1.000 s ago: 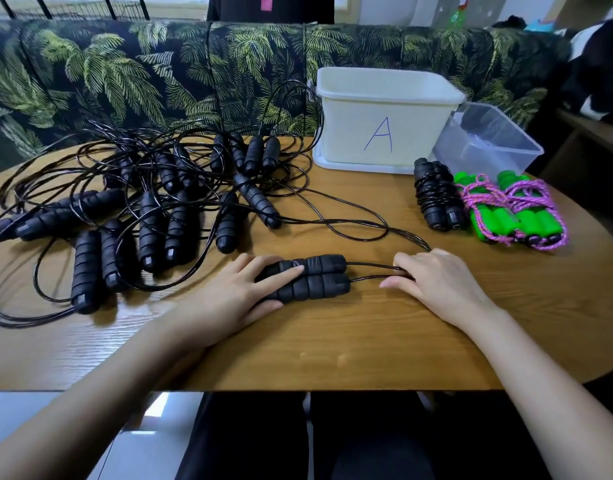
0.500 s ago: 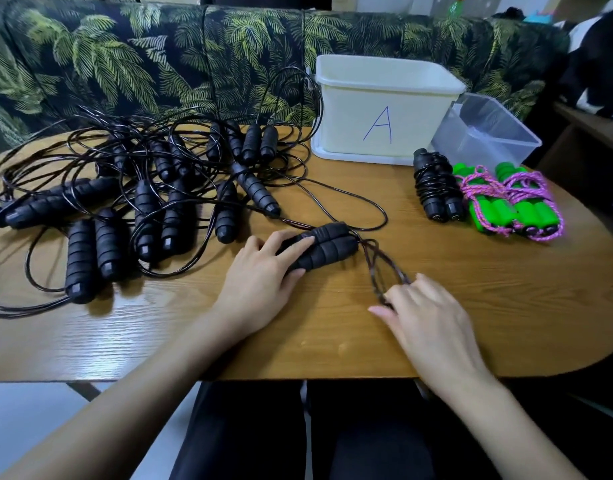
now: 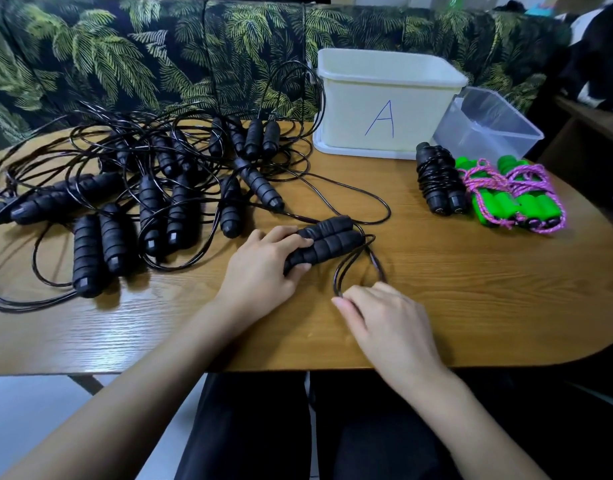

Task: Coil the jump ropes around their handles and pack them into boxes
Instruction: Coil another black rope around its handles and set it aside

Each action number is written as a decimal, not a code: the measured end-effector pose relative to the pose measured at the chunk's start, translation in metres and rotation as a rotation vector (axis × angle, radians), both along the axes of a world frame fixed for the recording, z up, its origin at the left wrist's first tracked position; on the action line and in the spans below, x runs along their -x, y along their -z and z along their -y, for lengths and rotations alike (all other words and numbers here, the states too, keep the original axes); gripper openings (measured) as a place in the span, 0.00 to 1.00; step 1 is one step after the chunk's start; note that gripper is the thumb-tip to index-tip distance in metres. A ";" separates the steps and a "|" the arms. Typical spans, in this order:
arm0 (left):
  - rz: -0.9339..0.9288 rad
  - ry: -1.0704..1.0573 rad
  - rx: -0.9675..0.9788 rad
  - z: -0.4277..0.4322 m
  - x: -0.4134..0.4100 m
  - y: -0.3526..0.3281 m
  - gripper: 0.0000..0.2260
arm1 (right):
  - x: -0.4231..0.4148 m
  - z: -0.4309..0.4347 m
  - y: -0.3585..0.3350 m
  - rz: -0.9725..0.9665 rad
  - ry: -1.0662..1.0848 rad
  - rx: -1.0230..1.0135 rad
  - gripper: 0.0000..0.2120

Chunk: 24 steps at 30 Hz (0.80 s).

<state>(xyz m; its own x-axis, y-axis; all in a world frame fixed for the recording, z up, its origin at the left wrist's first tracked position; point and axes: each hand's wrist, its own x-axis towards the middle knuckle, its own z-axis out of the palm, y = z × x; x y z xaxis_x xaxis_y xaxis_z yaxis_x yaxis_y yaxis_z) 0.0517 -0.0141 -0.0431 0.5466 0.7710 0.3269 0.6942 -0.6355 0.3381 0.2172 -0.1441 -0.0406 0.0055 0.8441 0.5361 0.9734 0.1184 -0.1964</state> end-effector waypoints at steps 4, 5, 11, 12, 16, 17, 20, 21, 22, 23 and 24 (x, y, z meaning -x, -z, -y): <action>-0.027 0.011 -0.009 -0.011 0.007 -0.001 0.18 | -0.049 -0.006 -0.004 0.010 0.104 0.060 0.11; -0.035 0.018 -0.010 -0.015 0.013 -0.001 0.17 | -0.063 -0.009 -0.002 -0.003 0.139 0.076 0.09; -0.062 0.138 0.050 -0.025 0.058 -0.002 0.20 | -0.098 -0.021 -0.017 -0.060 0.250 0.413 0.32; -0.066 0.148 0.060 -0.023 0.063 -0.002 0.22 | -0.094 -0.022 -0.027 -0.048 0.231 0.466 0.40; -0.053 0.219 0.088 -0.017 0.075 -0.005 0.20 | -0.063 -0.041 -0.039 0.169 0.007 0.275 0.42; -0.041 0.239 0.099 -0.017 0.078 -0.005 0.19 | -0.058 -0.051 -0.033 0.226 -0.049 0.247 0.38; -0.015 0.274 0.145 -0.019 0.087 -0.003 0.17 | -0.048 -0.077 -0.013 0.305 -0.107 0.302 0.28; -0.012 0.277 0.149 -0.019 0.089 -0.003 0.17 | -0.048 -0.081 -0.010 0.339 -0.103 0.322 0.25; -0.010 0.272 0.146 -0.018 0.090 -0.003 0.17 | -0.050 -0.082 -0.010 0.356 -0.106 0.332 0.24; -0.006 0.262 0.141 -0.018 0.090 -0.003 0.17 | -0.054 -0.079 -0.010 0.336 -0.117 0.323 0.23; 0.000 0.247 0.136 -0.016 0.090 -0.003 0.18 | -0.060 -0.075 -0.009 0.298 -0.129 0.313 0.22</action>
